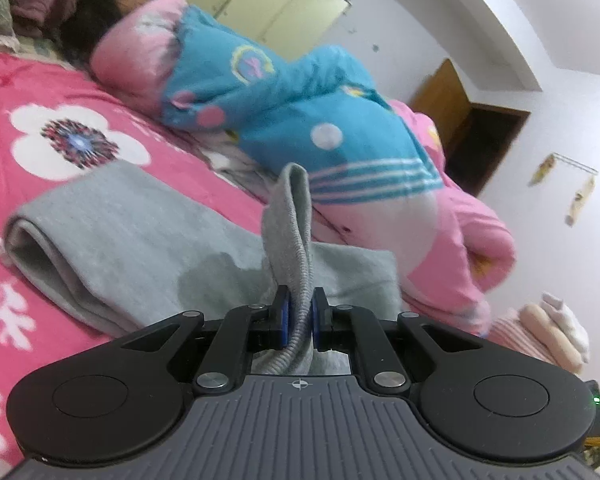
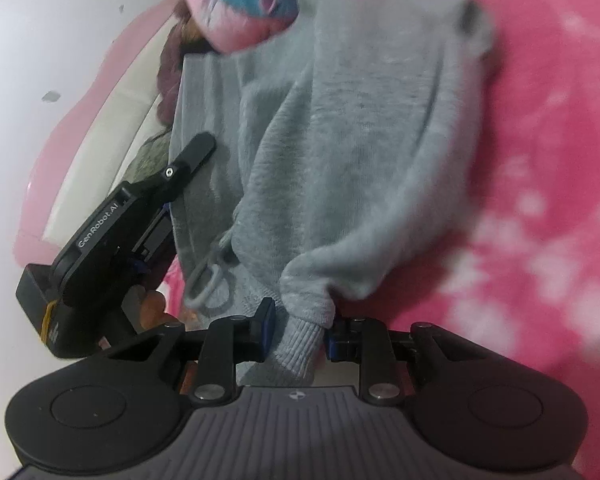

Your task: Fold clothes

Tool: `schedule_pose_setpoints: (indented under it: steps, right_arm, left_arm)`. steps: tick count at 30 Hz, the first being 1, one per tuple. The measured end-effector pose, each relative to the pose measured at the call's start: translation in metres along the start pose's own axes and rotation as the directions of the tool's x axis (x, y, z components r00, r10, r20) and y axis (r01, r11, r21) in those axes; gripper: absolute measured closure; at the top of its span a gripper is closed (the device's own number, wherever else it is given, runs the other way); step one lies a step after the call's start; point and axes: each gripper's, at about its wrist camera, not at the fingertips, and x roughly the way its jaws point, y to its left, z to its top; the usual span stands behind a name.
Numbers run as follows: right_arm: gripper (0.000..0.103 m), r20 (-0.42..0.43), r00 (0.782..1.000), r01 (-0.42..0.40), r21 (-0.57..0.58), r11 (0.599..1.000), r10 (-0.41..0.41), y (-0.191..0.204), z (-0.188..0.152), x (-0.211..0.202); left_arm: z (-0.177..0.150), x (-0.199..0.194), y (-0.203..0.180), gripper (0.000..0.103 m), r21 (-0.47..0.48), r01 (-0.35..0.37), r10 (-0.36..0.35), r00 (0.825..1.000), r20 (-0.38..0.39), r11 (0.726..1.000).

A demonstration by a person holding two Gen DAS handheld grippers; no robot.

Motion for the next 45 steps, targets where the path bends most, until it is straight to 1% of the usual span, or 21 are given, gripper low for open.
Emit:
schedule_pose_setpoints:
  steps: [3, 6, 7, 9, 11, 12, 14, 16, 19, 20, 23, 28, 31, 33, 36, 39, 40, 41, 42, 44, 45]
  right_arm:
    - [0.076, -0.03, 0.999, -0.033, -0.03, 0.999, 0.033, 0.006, 0.009, 0.027]
    - [0.077, -0.032, 0.999, -0.043, -0.058, 0.997, 0.041, 0.006, 0.016, 0.045]
    - [0.077, -0.03, 0.998, -0.048, -0.057, 0.997, 0.046, 0.004, 0.018, 0.048]
    - [0.077, -0.036, 0.995, -0.095, -0.019, 0.995, 0.095, -0.006, 0.021, 0.046]
    - [0.076, -0.029, 0.991, -0.13, 0.0, 0.992, 0.13, -0.012, 0.018, 0.04]
    - [0.076, -0.021, 0.989, -0.144, 0.007, 0.99, 0.144, -0.014, 0.016, 0.036]
    - [0.073, -0.006, 0.985, -0.172, 0.021, 0.985, 0.172, -0.019, 0.011, 0.029]
    - [0.07, 0.007, 0.978, -0.206, 0.041, 0.978, 0.206, -0.024, 0.008, 0.024]
    - [0.068, 0.005, 0.972, -0.236, 0.069, 0.969, 0.236, -0.03, 0.012, 0.028]
    - [0.065, 0.001, 0.97, -0.241, 0.078, 0.967, 0.242, -0.03, 0.013, 0.028]
    - [0.053, -0.018, 0.963, -0.266, 0.102, 0.959, 0.269, -0.029, 0.02, 0.03]
    - [0.041, -0.063, 0.964, -0.253, 0.09, 0.963, 0.259, -0.018, 0.036, 0.031]
    - [0.039, -0.088, 0.966, -0.237, 0.08, 0.968, 0.244, -0.011, 0.042, 0.032]
    - [0.039, -0.096, 0.964, -0.24, 0.078, 0.968, 0.247, -0.008, 0.045, 0.032]
    - [0.039, -0.1, 0.954, -0.276, 0.086, 0.957, 0.284, -0.008, 0.047, 0.034]
    - [0.032, -0.115, 0.937, -0.319, 0.104, 0.942, 0.33, -0.014, 0.049, 0.035]
    - [0.03, -0.12, 0.931, -0.332, 0.113, 0.936, 0.345, -0.017, 0.049, 0.035]
    - [0.03, -0.124, 0.926, -0.341, 0.127, 0.931, 0.356, -0.021, 0.05, 0.034]
    - [0.03, -0.129, 0.921, -0.349, 0.139, 0.927, 0.367, -0.026, 0.052, 0.034]
    - [0.03, -0.142, 0.918, -0.35, 0.145, 0.925, 0.37, -0.034, 0.055, 0.031]
    - [0.03, -0.15, 0.917, -0.348, 0.144, 0.926, 0.368, -0.037, 0.055, 0.029]
  left_arm:
    - [0.004, -0.004, 0.005, 0.094, 0.015, -0.026, 0.025, 0.999, 0.042, 1.0]
    - [0.005, -0.009, 0.012, 0.088, 0.0, -0.058, 0.058, 0.996, 0.071, 0.998]
    - [0.005, -0.01, 0.015, 0.084, -0.015, -0.064, 0.065, 0.995, 0.073, 0.998]
    - [0.004, -0.015, 0.02, 0.078, -0.04, -0.067, 0.07, 0.995, 0.072, 0.997]
    - [0.002, -0.024, 0.02, 0.065, -0.035, -0.068, 0.071, 0.994, 0.078, 0.997]
    - [0.001, -0.03, 0.018, 0.061, -0.02, -0.07, 0.071, 0.994, 0.088, 0.997]
    - [-0.002, -0.042, 0.01, 0.048, 0.018, -0.072, 0.07, 0.992, 0.105, 0.997]
    - [-0.003, -0.055, 0.003, 0.042, 0.043, -0.074, 0.068, 0.991, 0.117, 0.996]
    - [-0.007, -0.077, -0.005, 0.038, 0.043, -0.081, 0.075, 0.991, 0.111, 0.996]
    - [-0.01, -0.084, -0.007, 0.034, 0.038, -0.077, 0.073, 0.992, 0.103, 0.996]
    - [-0.027, -0.101, -0.015, 0.032, 0.022, -0.059, 0.058, 0.996, 0.064, 0.998]
    - [-0.062, -0.106, -0.021, 0.031, -0.014, -0.025, 0.024, 1.0, -0.014, 1.0]
    - [-0.069, -0.091, -0.02, 0.03, -0.05, -0.01, 0.007, 0.998, -0.065, 0.999]
    - [-0.071, -0.082, -0.018, 0.03, -0.072, -0.01, 0.005, 0.998, -0.07, 0.997]
    - [-0.07, -0.066, -0.016, 0.03, -0.099, -0.011, 0.005, 0.998, -0.055, 0.995]
    - [-0.071, -0.051, -0.016, 0.032, -0.099, -0.023, 0.02, 0.999, -0.034, 0.995]
    - [-0.071, -0.047, -0.015, 0.035, -0.1, -0.029, 0.026, 0.999, -0.028, 0.995]
    - [-0.071, -0.045, -0.013, 0.045, -0.103, -0.037, 0.034, 0.999, -0.027, 0.994]
    - [-0.071, -0.044, -0.012, 0.049, -0.105, -0.046, 0.043, 0.999, -0.026, 0.993]
    - [-0.072, -0.041, -0.006, 0.06, -0.111, -0.055, 0.052, 0.998, -0.034, 0.992]
    - [-0.072, -0.041, -0.004, 0.063, -0.109, -0.062, 0.058, 0.998, -0.036, 0.992]
